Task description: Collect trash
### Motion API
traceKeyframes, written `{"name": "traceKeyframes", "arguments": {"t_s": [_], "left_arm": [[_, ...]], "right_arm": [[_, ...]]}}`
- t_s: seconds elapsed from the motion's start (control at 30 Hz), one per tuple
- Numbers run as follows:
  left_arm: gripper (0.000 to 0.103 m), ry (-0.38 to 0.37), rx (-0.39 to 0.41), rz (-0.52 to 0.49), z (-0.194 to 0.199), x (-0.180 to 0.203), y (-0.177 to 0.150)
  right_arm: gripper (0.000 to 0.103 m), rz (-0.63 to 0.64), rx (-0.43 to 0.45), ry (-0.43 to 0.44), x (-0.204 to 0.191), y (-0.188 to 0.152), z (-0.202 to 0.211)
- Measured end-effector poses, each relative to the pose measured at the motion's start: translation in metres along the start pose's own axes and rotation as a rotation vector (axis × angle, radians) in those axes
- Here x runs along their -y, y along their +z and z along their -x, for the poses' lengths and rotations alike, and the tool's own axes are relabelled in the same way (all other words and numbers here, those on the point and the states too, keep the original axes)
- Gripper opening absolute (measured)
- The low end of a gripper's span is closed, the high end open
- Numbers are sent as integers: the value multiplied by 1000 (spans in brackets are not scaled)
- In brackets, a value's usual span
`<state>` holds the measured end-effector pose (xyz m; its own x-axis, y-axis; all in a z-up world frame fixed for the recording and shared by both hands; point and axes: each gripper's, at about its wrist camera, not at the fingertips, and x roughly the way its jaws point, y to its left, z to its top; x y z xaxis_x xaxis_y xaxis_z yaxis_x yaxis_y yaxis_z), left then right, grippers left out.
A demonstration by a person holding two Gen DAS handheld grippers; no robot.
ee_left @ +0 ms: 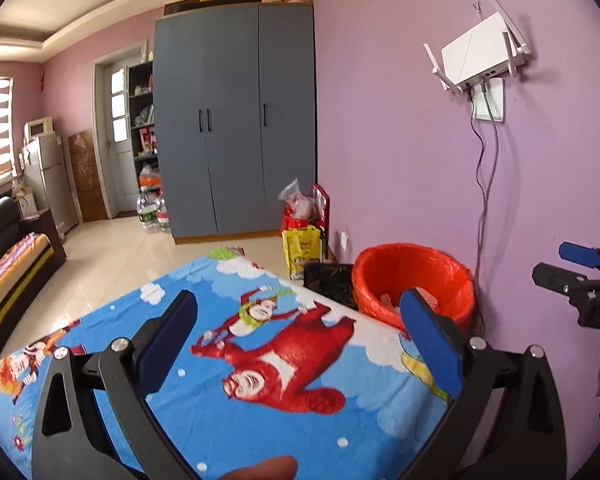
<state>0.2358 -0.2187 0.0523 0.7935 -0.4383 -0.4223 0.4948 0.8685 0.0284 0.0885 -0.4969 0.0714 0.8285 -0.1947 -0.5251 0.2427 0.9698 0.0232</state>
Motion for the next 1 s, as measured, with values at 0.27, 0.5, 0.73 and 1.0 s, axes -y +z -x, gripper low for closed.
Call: {"name": "traceKeyframes", "arguments": {"t_s": [0.27,0.5,0.73,1.0], "left_arm": [[98,-48,-24,-15,9,12,-8],[98,-78,-10,-30,15,24,-7],[98,-86,-6,-39,13,30,-10],[98,-94,-5,-56,12,40,-14]], "right_arm": [[85,-9,6,-2,-3,-8,10],[85,3,35,7,-7,-9,17],[85,21,50,23,-9,-15,21],[85,21,49,17,-7,-16,21]]}}
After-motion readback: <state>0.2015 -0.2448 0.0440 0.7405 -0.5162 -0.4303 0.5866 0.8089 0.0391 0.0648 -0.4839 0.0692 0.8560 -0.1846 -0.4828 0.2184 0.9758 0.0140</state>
